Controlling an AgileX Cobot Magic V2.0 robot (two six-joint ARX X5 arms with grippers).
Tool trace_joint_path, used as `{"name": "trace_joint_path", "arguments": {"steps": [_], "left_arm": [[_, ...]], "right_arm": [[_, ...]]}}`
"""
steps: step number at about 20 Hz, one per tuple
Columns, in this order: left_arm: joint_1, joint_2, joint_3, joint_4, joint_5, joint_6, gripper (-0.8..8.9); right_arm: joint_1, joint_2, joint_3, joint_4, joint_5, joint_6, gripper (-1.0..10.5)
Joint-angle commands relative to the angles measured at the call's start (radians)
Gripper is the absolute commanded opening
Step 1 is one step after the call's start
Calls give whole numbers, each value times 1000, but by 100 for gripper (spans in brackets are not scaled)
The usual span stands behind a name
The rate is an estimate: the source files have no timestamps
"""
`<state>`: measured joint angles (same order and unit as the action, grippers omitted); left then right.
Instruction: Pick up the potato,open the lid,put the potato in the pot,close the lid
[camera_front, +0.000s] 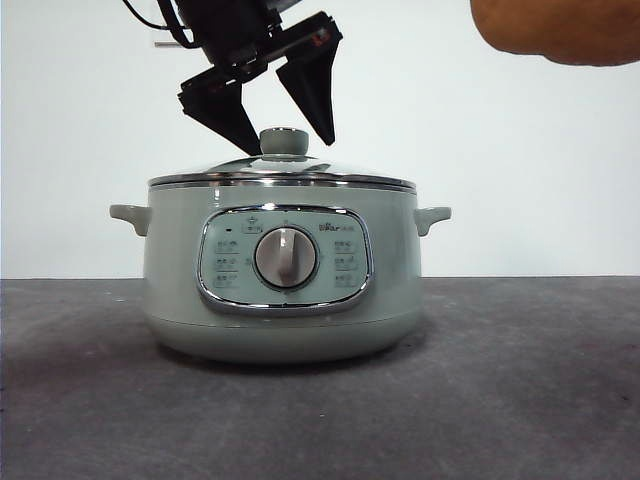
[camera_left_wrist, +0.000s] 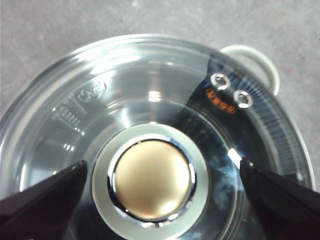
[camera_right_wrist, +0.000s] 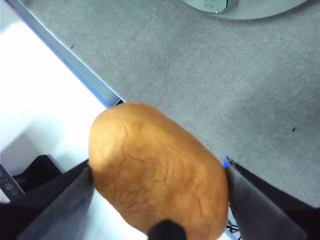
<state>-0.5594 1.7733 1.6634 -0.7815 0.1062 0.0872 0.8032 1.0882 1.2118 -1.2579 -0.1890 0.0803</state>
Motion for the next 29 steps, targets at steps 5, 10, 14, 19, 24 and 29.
{"name": "trace_joint_path", "arguments": {"steps": [5,10,14,19,24,29], "left_arm": [[-3,9,1,-15,-29,13,101],[-3,9,1,11,-85,10,-9],[-4,-8,1,18,-100,10,-9],[-4,-95,1,20,-101,10,-9],[33,-195,1,13,-111,18,-9],[142,-261,1,-20,-110,29,-8]], "right_arm": [[2,-2,1,4,0,6,-8],[2,-2,1,8,0,6,-8],[2,0,1,42,32,32,-8],[2,28,3,144,163,130,-2],[2,151,76,219,163,129,-3],[-9,383,293,232,164,96,-2]]}}
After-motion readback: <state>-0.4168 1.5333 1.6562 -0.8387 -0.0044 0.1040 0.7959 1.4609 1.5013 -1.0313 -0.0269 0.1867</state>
